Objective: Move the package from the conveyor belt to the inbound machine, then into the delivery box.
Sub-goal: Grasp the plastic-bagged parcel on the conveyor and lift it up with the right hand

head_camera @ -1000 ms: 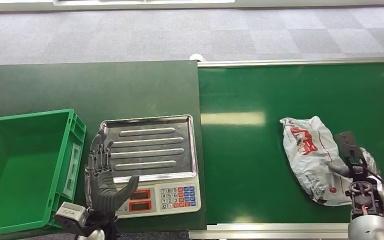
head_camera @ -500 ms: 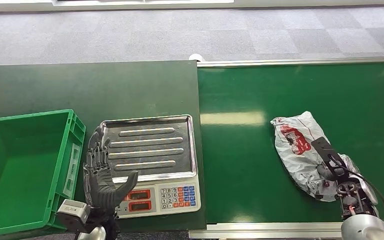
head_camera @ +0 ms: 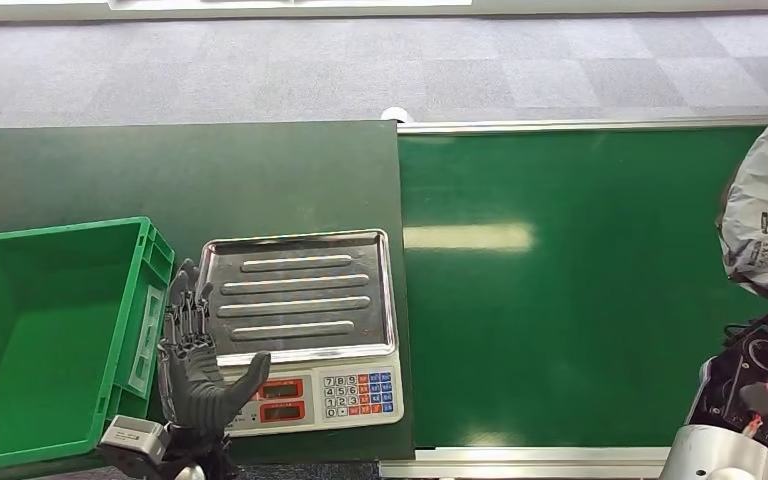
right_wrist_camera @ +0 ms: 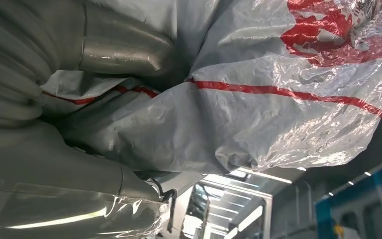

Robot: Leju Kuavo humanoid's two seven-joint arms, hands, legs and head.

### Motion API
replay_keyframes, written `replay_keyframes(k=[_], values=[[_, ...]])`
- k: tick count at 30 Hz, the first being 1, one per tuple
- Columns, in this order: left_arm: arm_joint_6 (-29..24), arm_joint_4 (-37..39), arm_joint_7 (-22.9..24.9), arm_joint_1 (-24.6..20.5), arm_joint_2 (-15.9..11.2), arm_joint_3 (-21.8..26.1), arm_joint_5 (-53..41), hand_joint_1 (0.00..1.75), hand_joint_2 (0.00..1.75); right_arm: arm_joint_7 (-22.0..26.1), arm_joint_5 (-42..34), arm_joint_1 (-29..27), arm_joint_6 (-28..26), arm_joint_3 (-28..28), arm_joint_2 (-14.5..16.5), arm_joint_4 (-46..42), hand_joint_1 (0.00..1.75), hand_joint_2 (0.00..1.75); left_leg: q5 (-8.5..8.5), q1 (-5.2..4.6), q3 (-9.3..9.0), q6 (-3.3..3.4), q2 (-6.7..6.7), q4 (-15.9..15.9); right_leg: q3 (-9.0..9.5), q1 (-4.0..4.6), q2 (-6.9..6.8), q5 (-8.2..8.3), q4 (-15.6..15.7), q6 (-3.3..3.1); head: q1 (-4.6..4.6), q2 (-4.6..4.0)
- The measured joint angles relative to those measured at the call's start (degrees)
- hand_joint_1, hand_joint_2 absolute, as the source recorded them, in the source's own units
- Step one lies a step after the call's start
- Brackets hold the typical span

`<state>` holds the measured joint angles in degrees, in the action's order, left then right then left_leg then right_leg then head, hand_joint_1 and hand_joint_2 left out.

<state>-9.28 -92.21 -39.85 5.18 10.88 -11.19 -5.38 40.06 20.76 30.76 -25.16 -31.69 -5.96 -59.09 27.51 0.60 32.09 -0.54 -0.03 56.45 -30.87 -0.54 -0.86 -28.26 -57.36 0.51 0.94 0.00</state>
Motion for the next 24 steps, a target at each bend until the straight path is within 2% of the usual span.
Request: replay_keyframes(k=[4,11,17,21,24], values=[[1.5,0.0,0.0,-0.5,0.2,0.5,0.8,0.00,1.75,0.0,-1.2,-1.3,3.8,0.3,0.7,-4.7,1.75,1.75,-0.04,0.00,-0.05,0.01,0.03,0.0,0.02,0.00,0.01,0.05,0.0,-0.03,0.00,0.00],[3.9,0.0,0.0,-2.7,0.4,1.3,0.9,0.00,1.75,-0.2,0.5,-1.0,9.5,4.1,0.9,-4.9,1.75,1.75,-0.12,0.00,-0.02,0.01,0.04,0.0,0.06,0.01,0.02,0.08,0.0,-0.04,0.00,0.00],[2.9,-0.7,0.0,-4.0,0.4,1.5,-0.2,0.00,1.75,-2.2,1.0,5.6,19.9,10.3,2.7,3.9,1.75,1.75,-0.14,0.01,-0.09,0.00,0.29,0.0,0.01,0.03,0.28,0.13,0.0,-0.10,0.01,0.00],[2.2,-1.6,0.0,-4.6,0.3,1.5,-1.1,0.00,1.75,-3.5,2.8,9.8,22.6,15.0,4.9,10.6,1.75,1.75,-0.19,0.02,-0.03,-0.03,0.13,0.0,0.01,0.04,0.12,0.13,0.0,-0.10,0.00,0.00],[2.0,-2.1,0.0,-5.3,0.1,1.5,-1.6,0.00,1.75,-6.9,7.9,12.8,26.1,19.3,6.6,15.7,1.75,1.75,-0.20,0.02,-0.02,-0.03,0.20,0.0,-0.02,0.04,0.20,0.13,-0.1,-0.10,-0.01,0.00]])
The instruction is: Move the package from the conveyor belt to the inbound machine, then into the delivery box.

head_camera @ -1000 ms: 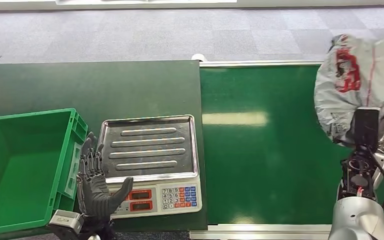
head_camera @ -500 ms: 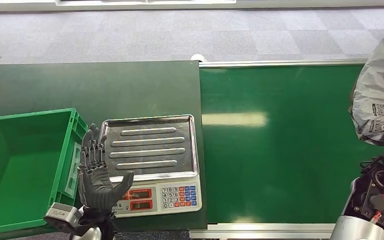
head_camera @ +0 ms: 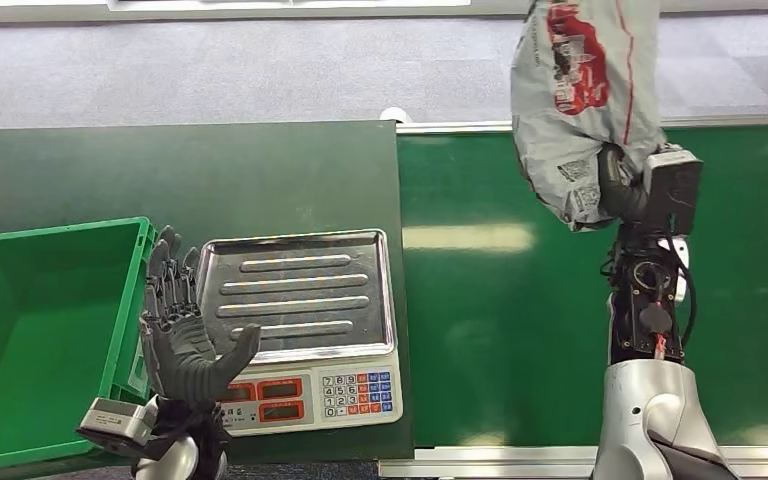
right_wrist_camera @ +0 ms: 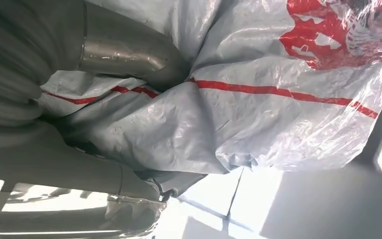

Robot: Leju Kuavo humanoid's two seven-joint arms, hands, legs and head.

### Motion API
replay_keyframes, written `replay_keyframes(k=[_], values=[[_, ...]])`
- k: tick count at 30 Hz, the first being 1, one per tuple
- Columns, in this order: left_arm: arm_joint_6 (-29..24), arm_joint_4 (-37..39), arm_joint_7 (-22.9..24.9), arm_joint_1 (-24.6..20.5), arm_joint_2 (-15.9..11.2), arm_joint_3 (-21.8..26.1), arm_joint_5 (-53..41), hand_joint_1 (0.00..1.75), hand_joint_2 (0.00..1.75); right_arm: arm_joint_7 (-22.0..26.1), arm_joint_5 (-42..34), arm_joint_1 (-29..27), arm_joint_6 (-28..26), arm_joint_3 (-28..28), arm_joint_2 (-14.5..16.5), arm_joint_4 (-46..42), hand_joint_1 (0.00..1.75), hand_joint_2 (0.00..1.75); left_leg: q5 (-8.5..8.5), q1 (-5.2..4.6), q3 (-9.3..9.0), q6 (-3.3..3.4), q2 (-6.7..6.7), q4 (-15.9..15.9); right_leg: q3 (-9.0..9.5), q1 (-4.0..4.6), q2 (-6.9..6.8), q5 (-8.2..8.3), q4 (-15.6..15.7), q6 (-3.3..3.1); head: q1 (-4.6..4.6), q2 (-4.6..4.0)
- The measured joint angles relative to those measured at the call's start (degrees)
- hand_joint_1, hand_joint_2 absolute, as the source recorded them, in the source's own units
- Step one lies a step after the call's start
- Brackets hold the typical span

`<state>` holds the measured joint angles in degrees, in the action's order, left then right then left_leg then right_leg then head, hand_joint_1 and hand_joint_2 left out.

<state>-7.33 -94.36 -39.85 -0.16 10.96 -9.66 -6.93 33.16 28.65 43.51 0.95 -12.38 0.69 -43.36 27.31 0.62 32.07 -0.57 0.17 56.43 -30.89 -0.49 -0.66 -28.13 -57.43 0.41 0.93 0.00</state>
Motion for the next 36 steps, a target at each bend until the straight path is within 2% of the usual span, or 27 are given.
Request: replay_keyframes(k=[4,9,11,14,19,20,23,24,29,36], values=[[-0.1,-0.3,0.0,-1.4,-0.3,-0.1,-0.4,0.00,1.75,-3.6,11.1,3.0,2.6,9.0,3.3,6.2,1.75,1.75,0.00,0.02,-0.01,0.00,0.10,0.0,-0.04,0.02,0.09,0.00,0.0,0.00,-0.01,0.00],[-0.2,-0.9,0.0,-1.9,-0.3,0.0,-0.4,0.00,1.75,-4.6,21.7,4.2,4.3,21.6,9.6,11.4,1.75,1.75,0.00,0.10,0.01,-0.02,0.12,0.0,-0.09,0.10,0.08,-0.01,0.0,-0.01,-0.01,0.00],[-0.6,-1.5,0.0,-1.8,-0.4,0.1,-0.4,0.00,1.75,-5.5,26.0,4.2,2.4,26.4,11.6,12.7,1.75,1.75,0.00,0.10,0.05,-0.02,0.10,0.0,-0.11,0.10,0.07,-0.02,0.0,-0.01,-0.01,0.00],[-1.9,-3.0,0.0,-1.2,-0.7,0.5,-0.7,0.00,1.75,-8.6,33.2,4.1,-3.2,34.0,13.8,13.8,1.73,1.75,0.01,0.10,0.08,-0.03,0.13,0.0,-0.15,0.09,0.10,-0.02,0.0,-0.02,-0.02,0.00],[-3.3,-4.5,0.0,-0.6,-1.5,0.7,-1.4,0.00,1.75,-9.3,34.8,3.5,-4.6,42.5,16.1,14.7,1.62,1.75,0.01,0.09,0.09,-0.03,0.10,0.0,-0.16,0.07,0.07,-0.02,0.0,-0.02,-0.03,0.00],[-3.5,-4.7,0.0,-0.5,-1.7,0.8,-1.5,0.00,1.75,-9.4,34.8,3.5,-4.5,43.5,16.3,14.9,1.47,1.75,0.01,0.09,0.08,-0.03,0.11,0.0,-0.16,0.07,0.07,-0.01,0.0,-0.02,-0.03,0.00],[-4.0,-5.2,0.0,-0.2,-2.1,0.9,-1.5,0.00,1.75,-9.6,34.8,3.5,-4.6,45.5,16.6,15.0,0.25,1.75,0.01,0.08,0.08,-0.04,0.11,0.0,-0.16,0.07,0.09,0.00,0.0,-0.02,-0.03,0.00],[-4.1,-5.4,0.0,0.0,-2.2,0.9,-1.6,0.00,1.75,-9.9,34.9,3.5,-4.7,46.0,16.7,15.1,0.00,1.75,0.01,0.08,0.08,-0.04,0.11,0.0,-0.16,0.07,0.09,0.00,0.0,-0.02,-0.03,0.00],[-5.3,-6.6,0.0,1.3,-2.8,1.1,-1.5,0.00,1.75,-12.5,35.9,4.0,-6.4,47.8,16.8,15.5,0.00,1.75,0.01,0.09,0.08,-0.04,0.11,0.0,-0.18,0.08,0.09,0.00,0.0,-0.02,-0.03,0.00],[-5.2,-7.1,0.0,2.2,-3.6,1.4,-1.5,0.00,1.75,-11.8,34.8,5.0,-6.0,48.1,16.9,16.4,0.00,1.75,0.01,0.09,0.08,-0.04,0.11,0.0,-0.17,0.08,0.09,0.00,0.0,-0.02,-0.03,0.00]])
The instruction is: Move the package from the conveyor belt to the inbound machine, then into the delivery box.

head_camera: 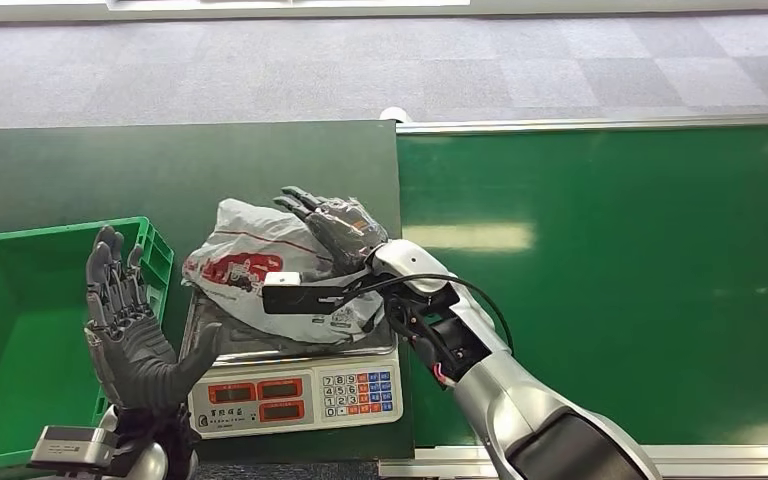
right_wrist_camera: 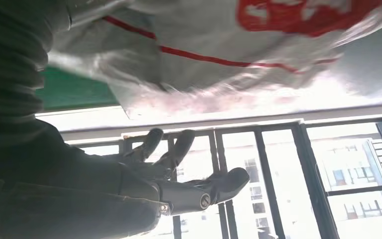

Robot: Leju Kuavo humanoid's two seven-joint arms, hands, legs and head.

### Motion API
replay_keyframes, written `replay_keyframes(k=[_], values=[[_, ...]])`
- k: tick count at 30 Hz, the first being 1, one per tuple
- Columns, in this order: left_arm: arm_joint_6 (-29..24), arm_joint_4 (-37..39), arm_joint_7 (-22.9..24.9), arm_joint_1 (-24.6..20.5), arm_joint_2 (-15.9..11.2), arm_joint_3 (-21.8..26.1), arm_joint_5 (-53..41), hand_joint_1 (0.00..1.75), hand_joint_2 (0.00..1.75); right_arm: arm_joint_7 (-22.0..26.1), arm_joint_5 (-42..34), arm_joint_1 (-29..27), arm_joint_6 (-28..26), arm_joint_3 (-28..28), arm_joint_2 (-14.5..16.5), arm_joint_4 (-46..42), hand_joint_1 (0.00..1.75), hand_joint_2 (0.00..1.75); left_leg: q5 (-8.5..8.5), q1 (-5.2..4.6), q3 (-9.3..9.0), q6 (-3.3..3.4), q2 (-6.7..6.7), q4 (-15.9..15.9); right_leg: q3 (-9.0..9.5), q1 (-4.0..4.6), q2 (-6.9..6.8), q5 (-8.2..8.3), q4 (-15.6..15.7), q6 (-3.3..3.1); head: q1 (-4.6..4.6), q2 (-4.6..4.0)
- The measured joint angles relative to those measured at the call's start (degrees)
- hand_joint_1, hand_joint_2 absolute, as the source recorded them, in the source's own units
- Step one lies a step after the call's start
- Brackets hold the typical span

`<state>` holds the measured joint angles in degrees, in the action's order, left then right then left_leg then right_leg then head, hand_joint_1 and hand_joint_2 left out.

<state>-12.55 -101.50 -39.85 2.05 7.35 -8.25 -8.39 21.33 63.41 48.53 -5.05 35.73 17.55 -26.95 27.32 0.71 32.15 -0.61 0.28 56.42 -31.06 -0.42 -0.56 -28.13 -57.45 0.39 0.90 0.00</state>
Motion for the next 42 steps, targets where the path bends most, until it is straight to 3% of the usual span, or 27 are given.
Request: replay_keyframes(k=[15,22,26,31,36,42], values=[[0.6,2.7,0.0,-1.2,-0.8,-0.4,-5.6,0.00,1.75,0.5,-1.8,2.6,-2.1,0.6,-0.1,0.6,0.00,1.75,-0.01,0.00,-0.03,-0.01,0.02,0.0,-0.03,0.00,0.01,0.01,0.0,0.00,0.01,0.00],[-6.8,9.3,0.0,-4.8,-0.4,-0.1,-19.5,0.00,1.75,2.8,-4.8,0.5,-9.4,-0.9,-2.6,-4.6,0.00,1.75,-0.02,0.00,-0.06,0.00,0.00,0.0,0.01,-0.01,-0.01,0.01,0.0,0.00,-0.01,0.00],[-11.0,13.9,0.0,-8.0,-0.4,0.6,-25.2,0.00,1.75,9.4,-13.2,-5.3,-12.1,-5.9,-5.9,-12.8,0.00,1.75,-0.01,-0.01,-0.08,0.00,-0.08,0.0,0.05,-0.03,-0.03,0.01,0.0,0.00,0.01,0.00],[-15.7,19.4,0.0,-11.3,-0.9,1.0,-28.6,0.00,1.75,17.6,-30.6,-16.4,-9.0,-16.3,-9.2,-24.7,0.00,1.75,0.01,-0.01,-0.06,0.00,-0.17,0.0,0.04,-0.03,-0.06,0.01,0.0,0.00,0.01,0.00],[-17.3,23.1,0.2,-13.6,-1.3,1.0,-30.2,0.00,1.75,18.6,-39.1,-28.2,-8.0,-24.1,-10.8,-34.4,0.00,1.75,0.02,-0.01,0.01,-0.01,-0.04,0.0,-0.05,-0.02,0.00,0.01,0.0,0.00,0.02,0.00],[-18.1,26.5,1.4,-17.1,-1.4,0.9,-31.9,0.00,1.75,18.6,-42.5,-35.3,-7.6,-28.8,-10.7,-37.5,0.00,1.75,0.01,0.00,-0.02,-0.02,-0.07,0.0,-0.01,-0.01,-0.02,0.01,0.0,0.00,0.00,0.00]])
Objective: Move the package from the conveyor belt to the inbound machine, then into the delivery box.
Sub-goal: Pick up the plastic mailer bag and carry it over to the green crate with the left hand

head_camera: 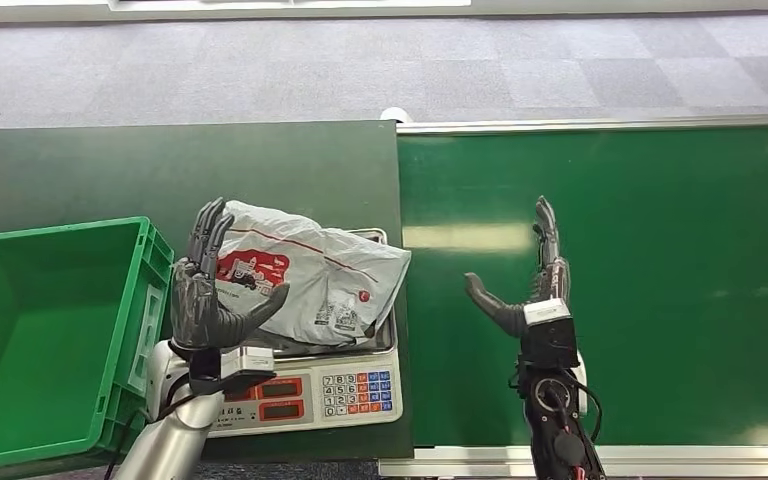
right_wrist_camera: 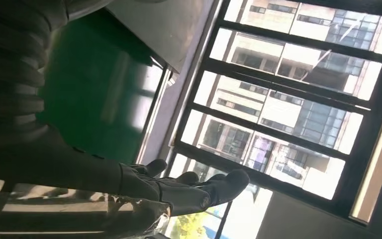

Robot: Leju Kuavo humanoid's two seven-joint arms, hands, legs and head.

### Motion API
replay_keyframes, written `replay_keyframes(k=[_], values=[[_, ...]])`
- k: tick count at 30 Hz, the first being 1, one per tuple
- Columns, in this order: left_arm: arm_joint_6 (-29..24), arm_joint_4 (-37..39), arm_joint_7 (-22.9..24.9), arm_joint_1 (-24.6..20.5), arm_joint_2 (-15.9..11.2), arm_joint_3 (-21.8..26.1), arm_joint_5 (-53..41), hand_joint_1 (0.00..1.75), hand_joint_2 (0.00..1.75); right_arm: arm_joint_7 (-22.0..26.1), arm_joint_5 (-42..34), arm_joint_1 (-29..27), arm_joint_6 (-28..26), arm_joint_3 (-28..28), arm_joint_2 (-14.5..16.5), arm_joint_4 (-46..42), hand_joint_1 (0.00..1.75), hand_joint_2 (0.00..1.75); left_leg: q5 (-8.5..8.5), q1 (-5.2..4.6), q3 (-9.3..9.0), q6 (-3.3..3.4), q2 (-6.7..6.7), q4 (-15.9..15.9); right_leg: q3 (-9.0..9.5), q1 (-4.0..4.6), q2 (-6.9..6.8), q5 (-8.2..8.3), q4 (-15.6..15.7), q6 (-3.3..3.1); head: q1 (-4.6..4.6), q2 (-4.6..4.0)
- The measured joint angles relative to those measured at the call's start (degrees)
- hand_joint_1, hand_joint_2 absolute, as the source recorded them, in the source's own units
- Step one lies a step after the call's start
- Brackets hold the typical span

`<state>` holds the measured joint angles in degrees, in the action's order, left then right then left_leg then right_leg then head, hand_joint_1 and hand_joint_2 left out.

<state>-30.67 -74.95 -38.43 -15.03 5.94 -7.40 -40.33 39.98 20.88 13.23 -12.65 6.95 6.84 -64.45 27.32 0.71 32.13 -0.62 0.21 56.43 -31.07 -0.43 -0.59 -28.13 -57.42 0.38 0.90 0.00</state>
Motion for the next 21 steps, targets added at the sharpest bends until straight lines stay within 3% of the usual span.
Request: replay_keyframes(k=[6,11,21], values=[[-1.0,2.0,3.1,-3.8,-0.4,0.2,-3.1,0.00,1.75,0.0,-3.4,-6.7,-5.0,-1.7,3.1,2.6,0.00,1.75,0.00,0.00,0.01,0.00,0.06,0.0,0.00,0.00,0.04,0.00,0.0,0.00,0.01,0.00],[1.2,3.2,11.6,-5.8,-1.0,1.5,-10.9,0.00,1.75,0.0,-6.0,-7.7,-11.5,-1.5,4.9,11.4,0.00,1.75,0.00,0.00,0.03,0.00,0.08,0.0,-0.03,0.01,0.05,0.00,0.0,-0.01,0.01,0.00],[2.7,6.2,19.2,-7.2,-2.4,5.5,-21.2,0.00,1.75,0.0,-8.1,-7.7,-9.4,-1.1,5.4,18.1,0.00,1.75,0.00,-0.01,0.03,-0.01,0.10,0.0,-0.05,0.00,0.06,0.00,0.0,-0.01,0.01,0.00]])
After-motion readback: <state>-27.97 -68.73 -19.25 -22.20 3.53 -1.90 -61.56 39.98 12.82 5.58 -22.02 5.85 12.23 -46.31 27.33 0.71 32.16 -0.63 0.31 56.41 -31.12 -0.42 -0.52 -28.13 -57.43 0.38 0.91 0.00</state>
